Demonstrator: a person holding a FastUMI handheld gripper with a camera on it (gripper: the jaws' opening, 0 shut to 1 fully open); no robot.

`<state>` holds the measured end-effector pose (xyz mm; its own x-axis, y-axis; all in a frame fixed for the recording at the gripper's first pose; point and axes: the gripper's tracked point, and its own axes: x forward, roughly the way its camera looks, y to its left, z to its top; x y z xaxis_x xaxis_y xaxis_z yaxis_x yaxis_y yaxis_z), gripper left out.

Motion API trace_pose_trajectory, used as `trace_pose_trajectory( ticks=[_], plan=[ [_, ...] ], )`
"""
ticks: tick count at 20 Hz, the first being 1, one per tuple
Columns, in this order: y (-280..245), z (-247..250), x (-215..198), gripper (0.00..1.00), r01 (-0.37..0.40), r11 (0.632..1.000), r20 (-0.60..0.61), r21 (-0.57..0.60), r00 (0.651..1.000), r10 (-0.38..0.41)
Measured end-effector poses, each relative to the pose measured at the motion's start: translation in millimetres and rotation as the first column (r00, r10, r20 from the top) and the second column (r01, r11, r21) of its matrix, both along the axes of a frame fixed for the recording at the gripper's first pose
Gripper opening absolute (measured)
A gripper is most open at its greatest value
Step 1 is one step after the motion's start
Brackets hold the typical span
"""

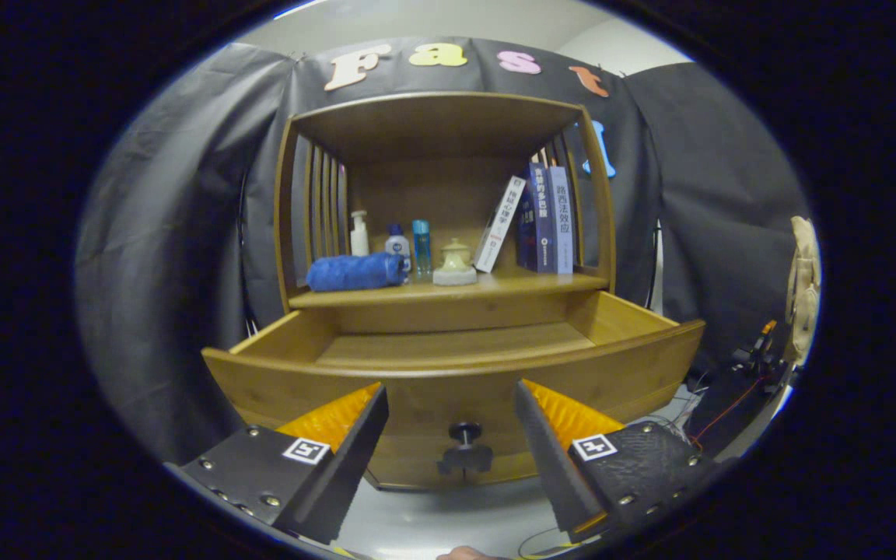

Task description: Pull open the drawer, take out the items inside it, and place them on the countertop above the cabinet.

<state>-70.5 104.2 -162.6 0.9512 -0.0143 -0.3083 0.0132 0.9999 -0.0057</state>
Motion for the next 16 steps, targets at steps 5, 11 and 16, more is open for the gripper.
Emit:
trace_pose_trajectory(
  ticks=[5, 11, 16],
  plan=[
    [0, -37, 11, 0.98, -0.003, 1.0, -0.058, 0.012, 0.998, 0.004],
    [3, -45, 35, 0.99, -0.057, 0.997, -0.028, -0.048, 0.998, 0.055],
    [4, -46, 69, 0.99, -0.073, 0.997, 0.001, -0.038, 0.997, 0.074]
  ],
)
